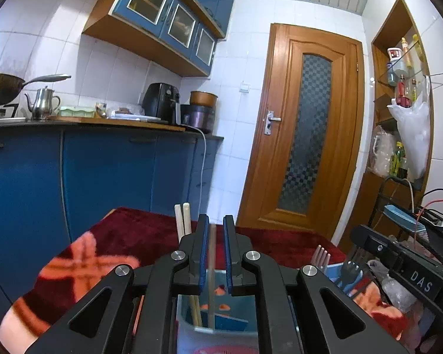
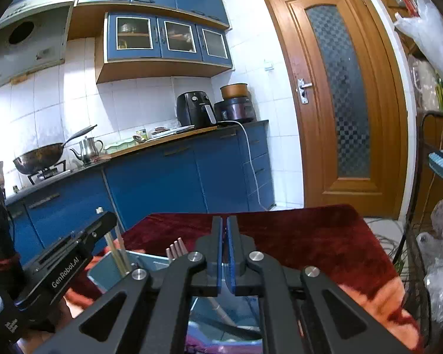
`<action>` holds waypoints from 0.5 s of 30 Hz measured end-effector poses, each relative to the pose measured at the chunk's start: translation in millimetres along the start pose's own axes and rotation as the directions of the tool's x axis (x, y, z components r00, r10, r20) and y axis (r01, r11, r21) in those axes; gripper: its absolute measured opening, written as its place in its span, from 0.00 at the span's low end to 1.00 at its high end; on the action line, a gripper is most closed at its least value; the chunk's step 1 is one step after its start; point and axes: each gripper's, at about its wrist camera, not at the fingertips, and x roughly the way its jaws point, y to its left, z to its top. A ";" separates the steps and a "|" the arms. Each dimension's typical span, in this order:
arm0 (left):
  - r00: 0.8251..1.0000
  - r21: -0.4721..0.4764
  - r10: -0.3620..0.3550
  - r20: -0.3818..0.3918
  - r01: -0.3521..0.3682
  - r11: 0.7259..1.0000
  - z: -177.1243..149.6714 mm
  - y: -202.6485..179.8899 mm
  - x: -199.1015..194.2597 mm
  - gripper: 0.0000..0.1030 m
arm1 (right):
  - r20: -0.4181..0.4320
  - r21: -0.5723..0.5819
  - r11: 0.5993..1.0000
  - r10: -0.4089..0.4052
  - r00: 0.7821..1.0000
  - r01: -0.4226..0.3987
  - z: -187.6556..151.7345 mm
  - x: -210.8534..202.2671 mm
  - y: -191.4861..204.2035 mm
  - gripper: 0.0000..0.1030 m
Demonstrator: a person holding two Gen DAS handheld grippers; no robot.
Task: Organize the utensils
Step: 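Open the left tool dropping the chopstick into the caddy while the right tool releases the fork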
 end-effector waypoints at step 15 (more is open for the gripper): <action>0.994 0.028 -0.001 -0.109 0.004 1.000 3.2 3.9 -61.6 0.09 | -0.006 0.018 1.000 0.012 1.000 -0.011 4.2 -56.7 14.9 0.17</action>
